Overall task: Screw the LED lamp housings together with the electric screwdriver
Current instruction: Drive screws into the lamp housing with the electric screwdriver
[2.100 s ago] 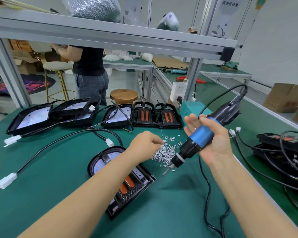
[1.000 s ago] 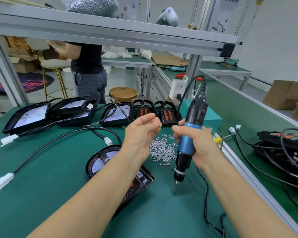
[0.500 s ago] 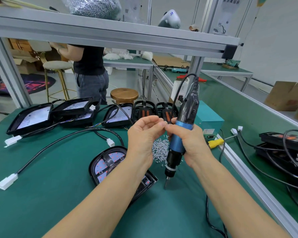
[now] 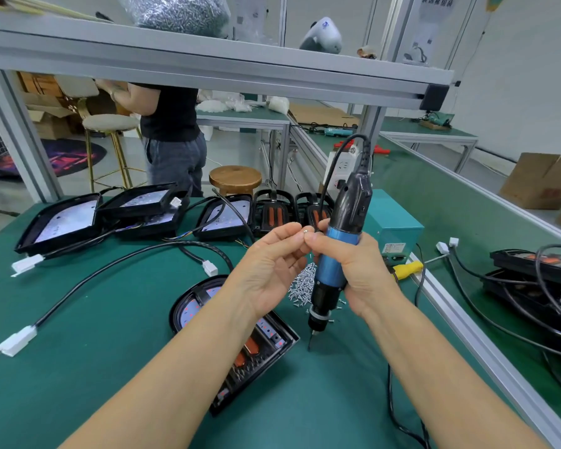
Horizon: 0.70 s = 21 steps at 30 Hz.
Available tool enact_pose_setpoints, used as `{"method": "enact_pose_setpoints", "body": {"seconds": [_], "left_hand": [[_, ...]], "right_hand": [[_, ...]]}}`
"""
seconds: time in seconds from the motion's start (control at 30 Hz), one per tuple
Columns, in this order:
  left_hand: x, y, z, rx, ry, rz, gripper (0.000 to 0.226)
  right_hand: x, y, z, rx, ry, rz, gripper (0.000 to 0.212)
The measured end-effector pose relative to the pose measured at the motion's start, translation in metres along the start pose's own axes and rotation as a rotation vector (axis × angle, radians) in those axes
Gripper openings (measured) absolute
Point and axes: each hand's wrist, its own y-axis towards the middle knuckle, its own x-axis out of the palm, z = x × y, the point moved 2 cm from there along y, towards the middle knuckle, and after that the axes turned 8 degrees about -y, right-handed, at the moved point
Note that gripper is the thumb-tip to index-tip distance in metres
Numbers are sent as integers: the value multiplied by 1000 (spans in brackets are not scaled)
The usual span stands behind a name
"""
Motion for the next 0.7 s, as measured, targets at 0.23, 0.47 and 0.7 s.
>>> {"method": "enact_pose_setpoints", "body": {"seconds": [0.23,0.47,0.7], "left_hand": [[0,-2,12,-62,204,-12,12],[0,-7,18,-9,325,-20,10],[-35,-21,38,140,523,116,11]], "right_hand": [[2,-1,-2,-2,-3,-7,32],[5,-1,1,-56,-34,35,27],[-6,-3,-11,-164,228,110,20]]}}
